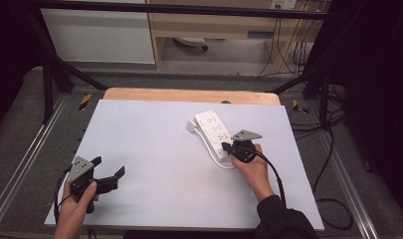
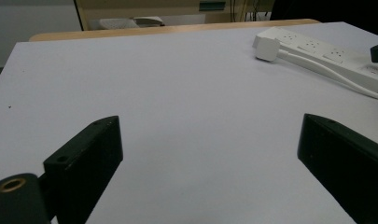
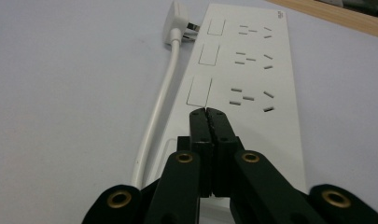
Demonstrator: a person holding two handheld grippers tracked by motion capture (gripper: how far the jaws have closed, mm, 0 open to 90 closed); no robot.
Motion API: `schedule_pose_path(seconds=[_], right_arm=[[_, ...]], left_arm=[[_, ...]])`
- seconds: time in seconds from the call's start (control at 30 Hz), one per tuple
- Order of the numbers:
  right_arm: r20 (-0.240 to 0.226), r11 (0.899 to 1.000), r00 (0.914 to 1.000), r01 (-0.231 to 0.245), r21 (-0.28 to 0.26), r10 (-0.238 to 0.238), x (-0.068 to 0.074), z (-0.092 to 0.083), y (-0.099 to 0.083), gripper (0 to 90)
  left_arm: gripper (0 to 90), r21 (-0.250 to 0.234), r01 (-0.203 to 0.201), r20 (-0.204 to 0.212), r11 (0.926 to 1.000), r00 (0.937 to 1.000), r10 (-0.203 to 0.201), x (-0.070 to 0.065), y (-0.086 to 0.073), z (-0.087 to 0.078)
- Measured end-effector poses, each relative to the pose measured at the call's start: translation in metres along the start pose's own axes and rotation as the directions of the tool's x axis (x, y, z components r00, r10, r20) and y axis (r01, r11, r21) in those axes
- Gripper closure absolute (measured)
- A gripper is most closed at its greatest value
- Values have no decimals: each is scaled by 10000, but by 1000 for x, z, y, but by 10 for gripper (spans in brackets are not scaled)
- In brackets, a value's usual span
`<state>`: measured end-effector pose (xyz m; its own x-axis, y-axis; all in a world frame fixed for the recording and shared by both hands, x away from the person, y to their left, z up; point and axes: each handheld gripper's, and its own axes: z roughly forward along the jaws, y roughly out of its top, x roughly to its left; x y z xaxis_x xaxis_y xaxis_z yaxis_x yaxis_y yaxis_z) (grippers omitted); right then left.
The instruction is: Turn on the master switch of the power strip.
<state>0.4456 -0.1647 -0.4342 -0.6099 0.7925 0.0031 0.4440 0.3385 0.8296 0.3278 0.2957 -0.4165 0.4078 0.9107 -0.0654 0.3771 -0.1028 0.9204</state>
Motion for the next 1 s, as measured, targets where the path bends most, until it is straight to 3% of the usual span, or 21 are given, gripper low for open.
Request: schedule_pose_path(seconds=[1.0], right_arm=[[17,9991,10000,87,404,-88,3,2,-3,900]], left_arm=[[66,-30,16,-10,10000,10000,-16,0,0,0]])
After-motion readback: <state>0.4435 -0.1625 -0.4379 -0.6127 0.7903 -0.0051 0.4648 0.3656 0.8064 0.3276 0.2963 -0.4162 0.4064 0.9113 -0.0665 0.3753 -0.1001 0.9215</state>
